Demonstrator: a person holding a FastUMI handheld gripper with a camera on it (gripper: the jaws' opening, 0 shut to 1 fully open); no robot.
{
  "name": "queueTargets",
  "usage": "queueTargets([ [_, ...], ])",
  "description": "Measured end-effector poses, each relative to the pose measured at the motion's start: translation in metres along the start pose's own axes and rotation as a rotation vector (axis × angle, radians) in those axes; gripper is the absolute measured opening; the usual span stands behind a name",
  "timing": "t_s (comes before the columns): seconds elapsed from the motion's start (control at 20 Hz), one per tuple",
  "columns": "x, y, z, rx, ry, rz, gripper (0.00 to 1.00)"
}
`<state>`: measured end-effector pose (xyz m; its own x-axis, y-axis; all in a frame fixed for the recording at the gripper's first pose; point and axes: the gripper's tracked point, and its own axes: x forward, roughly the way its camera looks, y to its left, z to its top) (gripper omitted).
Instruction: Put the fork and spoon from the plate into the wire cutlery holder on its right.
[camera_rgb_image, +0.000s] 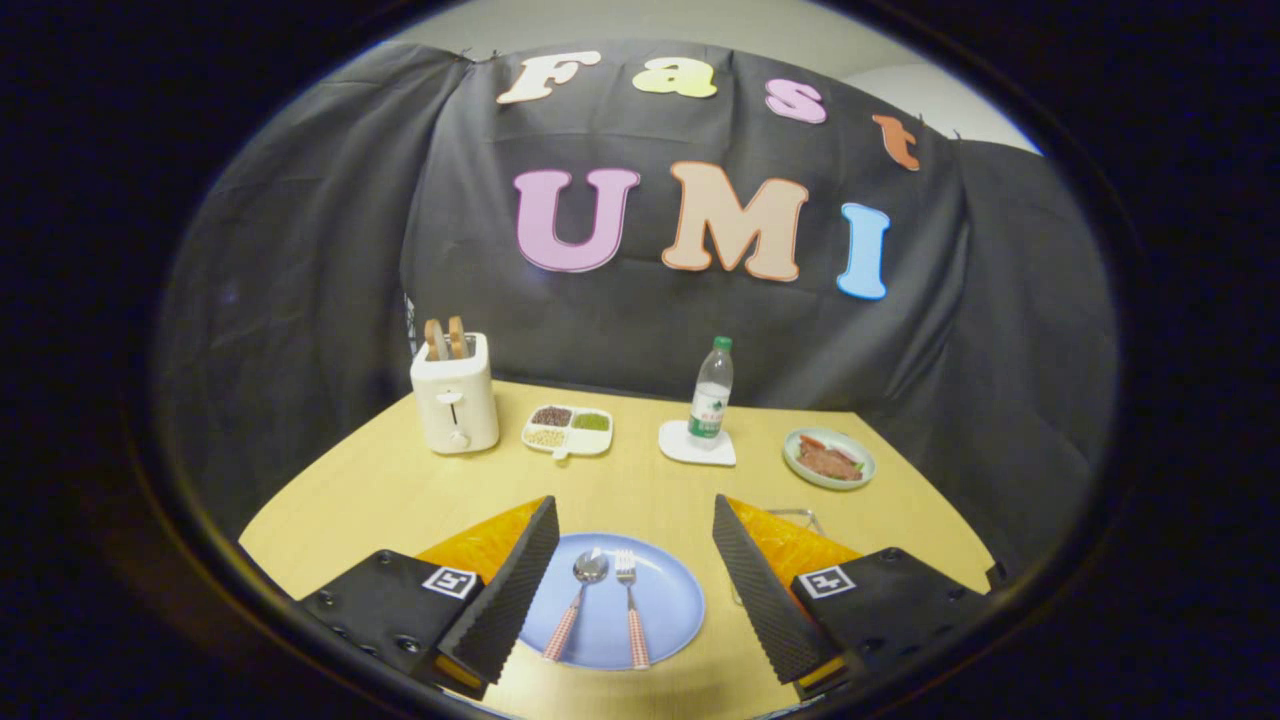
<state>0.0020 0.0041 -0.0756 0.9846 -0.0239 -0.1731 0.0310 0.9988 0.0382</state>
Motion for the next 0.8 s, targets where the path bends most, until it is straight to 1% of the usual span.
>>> queueTargets([
  [0.2,0.015,-0.007,-0.039,0.009,0.062,-0.013,1.00],
  [0.6,0.048,-0.002,-0.114,-0.005,0.171,0.008,1.00],
  [0.8,0.056,0.000,-0.146,-0.010,0.238,0.004,0.95],
])
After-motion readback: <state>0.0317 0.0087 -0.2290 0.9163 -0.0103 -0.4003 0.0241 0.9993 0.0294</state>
